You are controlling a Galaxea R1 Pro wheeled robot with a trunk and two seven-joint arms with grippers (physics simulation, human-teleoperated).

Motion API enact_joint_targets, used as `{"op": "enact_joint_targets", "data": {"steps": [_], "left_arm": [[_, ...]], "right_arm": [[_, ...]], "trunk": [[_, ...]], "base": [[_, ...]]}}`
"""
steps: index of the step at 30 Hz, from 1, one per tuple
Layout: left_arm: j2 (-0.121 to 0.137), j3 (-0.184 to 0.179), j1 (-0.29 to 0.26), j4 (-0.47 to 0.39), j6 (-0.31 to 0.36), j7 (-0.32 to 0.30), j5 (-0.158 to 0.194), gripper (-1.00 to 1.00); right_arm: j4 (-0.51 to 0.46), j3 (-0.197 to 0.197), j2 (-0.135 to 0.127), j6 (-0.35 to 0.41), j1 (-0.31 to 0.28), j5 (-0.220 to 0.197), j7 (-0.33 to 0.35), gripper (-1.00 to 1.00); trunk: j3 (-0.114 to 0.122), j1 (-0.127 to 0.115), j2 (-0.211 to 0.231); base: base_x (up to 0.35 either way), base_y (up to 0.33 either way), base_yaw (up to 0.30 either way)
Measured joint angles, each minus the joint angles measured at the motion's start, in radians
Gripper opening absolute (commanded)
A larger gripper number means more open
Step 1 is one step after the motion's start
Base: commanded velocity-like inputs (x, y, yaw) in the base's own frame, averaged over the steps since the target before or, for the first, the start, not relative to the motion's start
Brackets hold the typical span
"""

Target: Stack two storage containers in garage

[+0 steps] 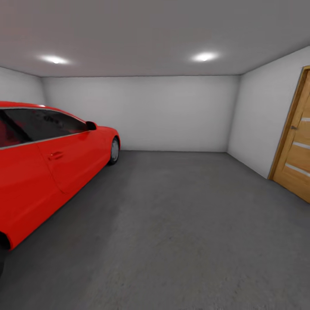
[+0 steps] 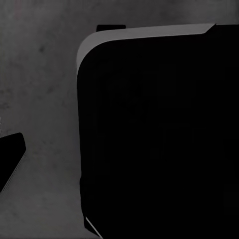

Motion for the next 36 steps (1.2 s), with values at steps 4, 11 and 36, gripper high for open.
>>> {"op": "enact_joint_targets", "data": {"steps": [4,11,36], "left_arm": [[0.000,0.000,0.000,0.000,0.000,0.000,0.000,1.00],[0.000,0.001,0.000,0.000,0.000,0.000,0.000,1.00],[0.000,0.001,0.000,0.000,0.000,0.000,0.000,1.00]], "right_arm": [[0.000,0.000,0.000,0.000,0.000,0.000,0.000,1.00],[0.002,0.000,-0.001,0.000,0.000,0.000,0.000,1.00],[0.002,0.000,-0.001,0.000,0.000,0.000,0.000,1.00]], "trunk": [[0.001,0.000,0.000],[0.004,0.000,0.000],[0.013,0.000,0.000]], "base": [[0.000,0.000,-0.280],[0.000,0.000,-0.280],[0.000,0.000,-0.280]]}}
